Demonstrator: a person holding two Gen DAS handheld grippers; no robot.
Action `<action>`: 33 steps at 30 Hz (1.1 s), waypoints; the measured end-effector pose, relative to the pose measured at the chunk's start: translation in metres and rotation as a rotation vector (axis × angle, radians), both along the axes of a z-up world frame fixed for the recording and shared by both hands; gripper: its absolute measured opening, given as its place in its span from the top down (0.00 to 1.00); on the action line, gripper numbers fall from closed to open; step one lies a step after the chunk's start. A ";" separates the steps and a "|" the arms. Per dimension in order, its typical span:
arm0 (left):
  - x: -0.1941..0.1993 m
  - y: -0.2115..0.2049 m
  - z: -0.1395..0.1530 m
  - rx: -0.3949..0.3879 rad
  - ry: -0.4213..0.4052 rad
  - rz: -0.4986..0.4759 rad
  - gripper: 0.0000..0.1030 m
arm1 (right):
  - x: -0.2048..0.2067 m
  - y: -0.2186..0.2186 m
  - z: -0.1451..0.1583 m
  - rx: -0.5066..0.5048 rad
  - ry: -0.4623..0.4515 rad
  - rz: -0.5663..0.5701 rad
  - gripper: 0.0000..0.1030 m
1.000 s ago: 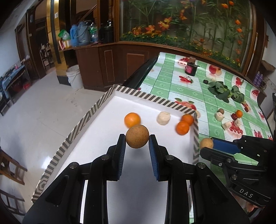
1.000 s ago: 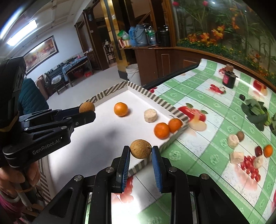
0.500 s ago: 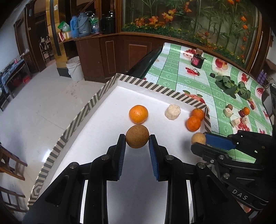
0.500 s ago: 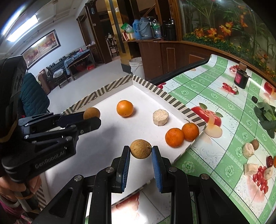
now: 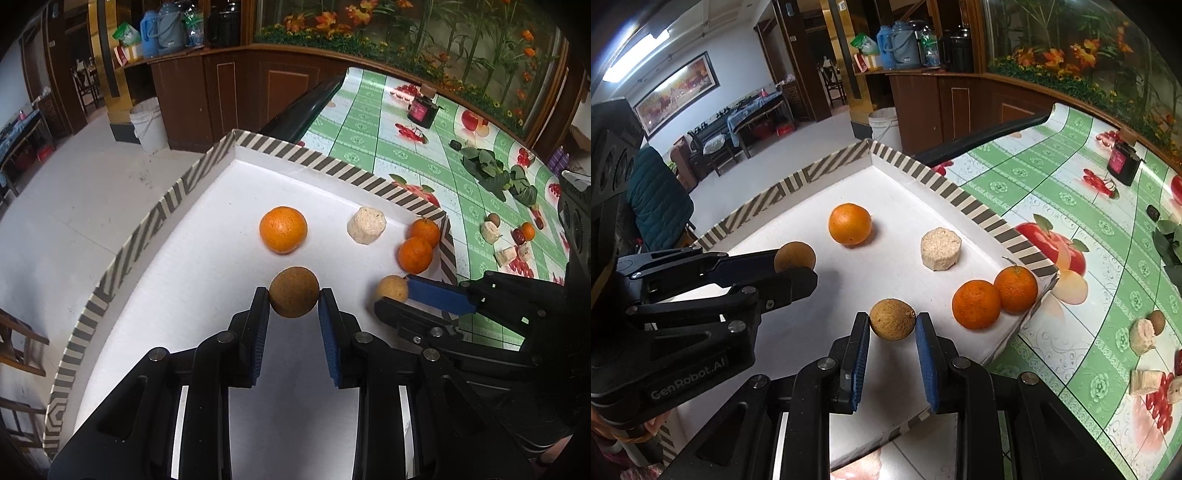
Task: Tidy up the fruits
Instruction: 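Open the left gripper to drop its kiwi while the right gripper drops its kiwi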
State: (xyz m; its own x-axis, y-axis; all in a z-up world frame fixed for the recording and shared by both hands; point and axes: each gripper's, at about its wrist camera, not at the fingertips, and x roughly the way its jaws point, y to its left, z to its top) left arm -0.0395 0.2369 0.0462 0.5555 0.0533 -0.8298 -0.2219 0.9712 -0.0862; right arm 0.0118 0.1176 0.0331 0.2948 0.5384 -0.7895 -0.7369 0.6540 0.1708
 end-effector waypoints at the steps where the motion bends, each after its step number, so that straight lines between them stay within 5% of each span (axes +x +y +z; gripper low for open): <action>1: 0.002 0.000 -0.001 -0.004 0.005 0.000 0.74 | 0.001 0.001 -0.002 -0.001 0.005 0.000 0.76; 23: 0.015 0.011 -0.015 -0.005 0.079 0.038 0.74 | 0.008 0.011 -0.007 -0.048 -0.008 0.027 0.75; 26: 0.015 0.011 -0.015 -0.005 0.083 0.041 0.71 | 0.007 0.009 -0.005 -0.045 -0.005 0.027 0.74; 30: 0.011 0.014 -0.012 -0.015 0.073 0.058 0.48 | 0.001 0.000 0.000 -0.030 -0.010 0.021 0.74; 33: 0.007 0.014 -0.008 -0.014 0.058 0.065 0.47 | -0.003 -0.009 0.007 -0.007 -0.015 0.012 0.74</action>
State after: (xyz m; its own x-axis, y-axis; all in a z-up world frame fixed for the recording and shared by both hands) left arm -0.0326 0.2508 0.0387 0.5022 0.0759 -0.8614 -0.2897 0.9533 -0.0849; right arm 0.0090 0.1083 0.0398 0.2998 0.5366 -0.7888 -0.7473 0.6461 0.1554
